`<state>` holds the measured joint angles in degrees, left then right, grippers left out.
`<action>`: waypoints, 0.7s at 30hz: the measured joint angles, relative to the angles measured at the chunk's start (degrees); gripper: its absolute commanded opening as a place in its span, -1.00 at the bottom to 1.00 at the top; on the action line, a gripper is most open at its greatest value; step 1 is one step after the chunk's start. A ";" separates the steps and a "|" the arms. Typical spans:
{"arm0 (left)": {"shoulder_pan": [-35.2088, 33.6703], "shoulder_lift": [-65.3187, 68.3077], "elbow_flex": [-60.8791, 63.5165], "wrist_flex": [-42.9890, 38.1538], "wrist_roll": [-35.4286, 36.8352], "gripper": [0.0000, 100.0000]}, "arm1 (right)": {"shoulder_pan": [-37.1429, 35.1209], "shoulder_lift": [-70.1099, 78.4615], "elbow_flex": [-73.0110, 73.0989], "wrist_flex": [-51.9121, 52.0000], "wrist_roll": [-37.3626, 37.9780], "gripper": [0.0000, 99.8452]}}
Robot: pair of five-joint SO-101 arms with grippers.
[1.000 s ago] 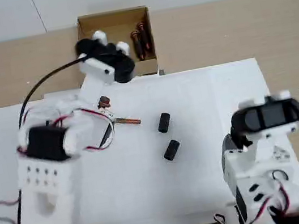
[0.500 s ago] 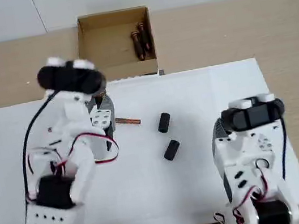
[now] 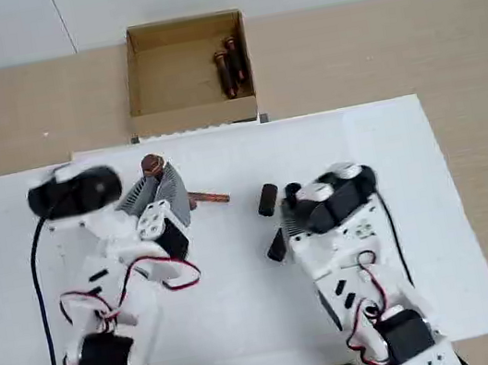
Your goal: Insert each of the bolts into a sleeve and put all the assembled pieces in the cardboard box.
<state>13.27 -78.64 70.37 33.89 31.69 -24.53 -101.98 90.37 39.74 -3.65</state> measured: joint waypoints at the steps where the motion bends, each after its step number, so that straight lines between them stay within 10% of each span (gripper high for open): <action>1: 0.44 -1.49 1.05 -0.35 0.88 -0.99 | -1.41 0.00 0.88 -1.05 0.00 -1.00; 21: 9.49 -24.26 13.27 -0.97 5.10 -0.99 | -13.63 -0.09 2.99 -3.25 9.41 -1.00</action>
<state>22.77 -102.90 83.65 32.92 36.79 -38.15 -102.07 93.36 36.48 5.76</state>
